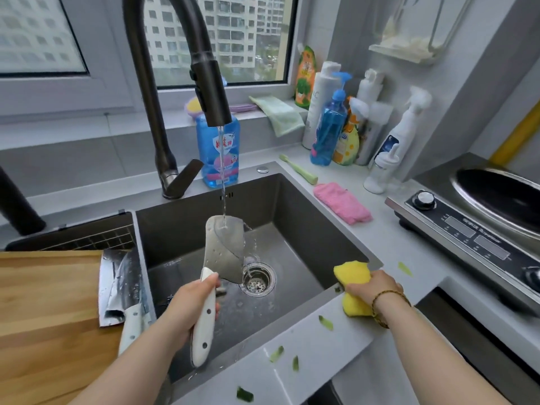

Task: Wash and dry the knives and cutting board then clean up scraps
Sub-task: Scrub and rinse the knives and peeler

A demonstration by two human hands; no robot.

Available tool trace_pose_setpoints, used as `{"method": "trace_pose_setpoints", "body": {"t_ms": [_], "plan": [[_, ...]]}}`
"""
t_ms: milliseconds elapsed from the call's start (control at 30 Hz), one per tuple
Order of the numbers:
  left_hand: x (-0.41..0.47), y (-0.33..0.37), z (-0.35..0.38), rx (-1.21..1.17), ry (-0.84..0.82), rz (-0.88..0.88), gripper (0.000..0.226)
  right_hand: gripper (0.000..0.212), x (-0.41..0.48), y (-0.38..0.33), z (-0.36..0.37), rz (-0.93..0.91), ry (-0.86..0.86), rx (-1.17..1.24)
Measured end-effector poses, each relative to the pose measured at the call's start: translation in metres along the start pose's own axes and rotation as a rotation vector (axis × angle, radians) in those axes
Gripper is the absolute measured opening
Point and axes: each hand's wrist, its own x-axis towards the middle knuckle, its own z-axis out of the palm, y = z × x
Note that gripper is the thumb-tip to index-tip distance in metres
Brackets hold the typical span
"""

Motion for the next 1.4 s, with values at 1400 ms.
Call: {"method": "trace_pose_setpoints", "body": {"t_ms": [1400], "plan": [[0.008, 0.006, -0.050, 0.011, 0.080, -0.069, 0.031, 0.021, -0.036, -0.226, 0.118, -0.775, -0.188, 0.451]]}}
